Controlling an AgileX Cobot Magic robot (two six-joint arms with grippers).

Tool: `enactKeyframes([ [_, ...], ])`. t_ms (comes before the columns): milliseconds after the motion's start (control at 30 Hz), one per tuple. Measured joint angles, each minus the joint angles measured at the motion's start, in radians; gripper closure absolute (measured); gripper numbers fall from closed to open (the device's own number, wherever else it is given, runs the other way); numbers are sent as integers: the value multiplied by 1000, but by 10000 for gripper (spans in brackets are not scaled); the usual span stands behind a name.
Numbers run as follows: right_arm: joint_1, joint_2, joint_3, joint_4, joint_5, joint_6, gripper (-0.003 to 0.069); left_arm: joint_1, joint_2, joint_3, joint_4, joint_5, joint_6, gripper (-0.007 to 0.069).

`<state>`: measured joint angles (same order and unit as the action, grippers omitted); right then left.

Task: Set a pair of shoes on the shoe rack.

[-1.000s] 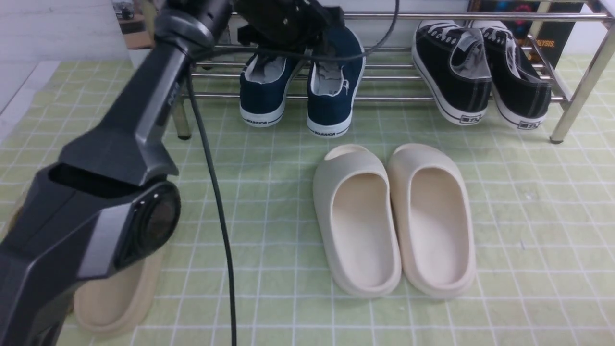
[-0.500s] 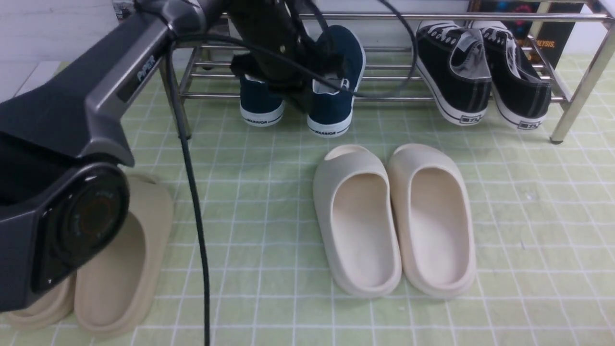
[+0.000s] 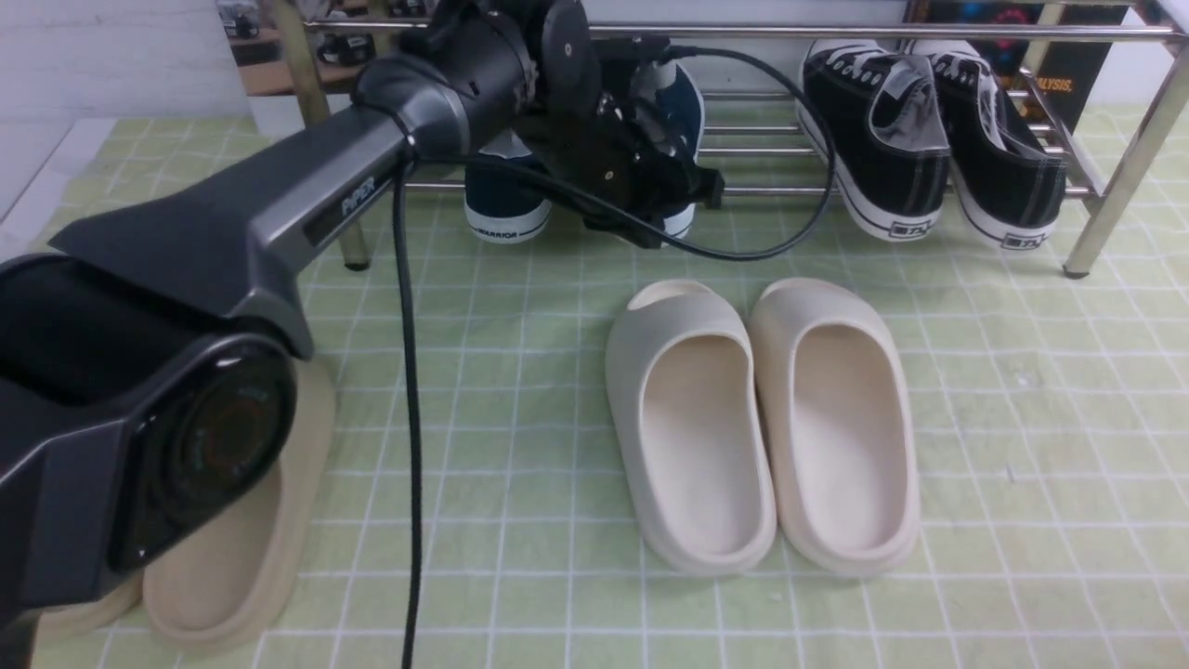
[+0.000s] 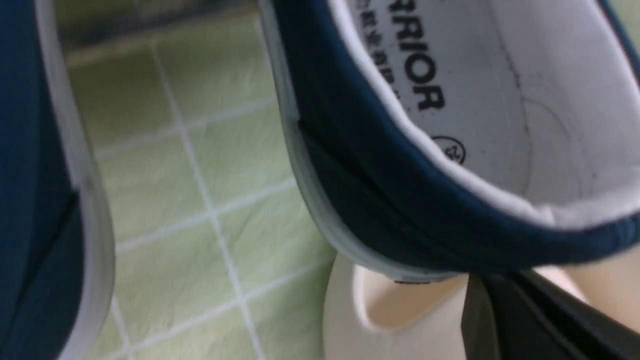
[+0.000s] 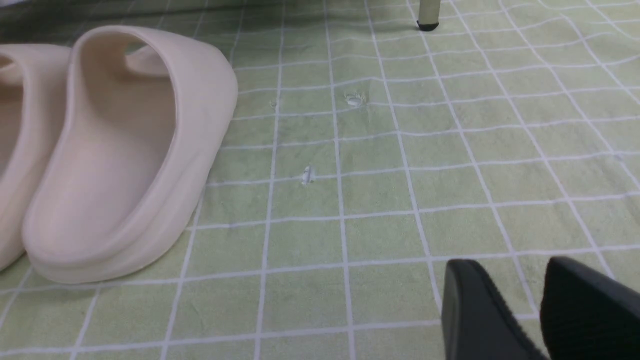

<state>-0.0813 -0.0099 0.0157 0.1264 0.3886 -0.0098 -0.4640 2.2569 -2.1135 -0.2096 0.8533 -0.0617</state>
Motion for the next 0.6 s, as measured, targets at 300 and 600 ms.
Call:
enactKeyframes([
  [300, 0, 0, 0, 0, 0, 0, 419, 11, -52, -43, 60, 288, 4, 638],
  [600, 0, 0, 0, 0, 0, 0, 419, 111, -78, -50, 173, 387, -1, 638],
])
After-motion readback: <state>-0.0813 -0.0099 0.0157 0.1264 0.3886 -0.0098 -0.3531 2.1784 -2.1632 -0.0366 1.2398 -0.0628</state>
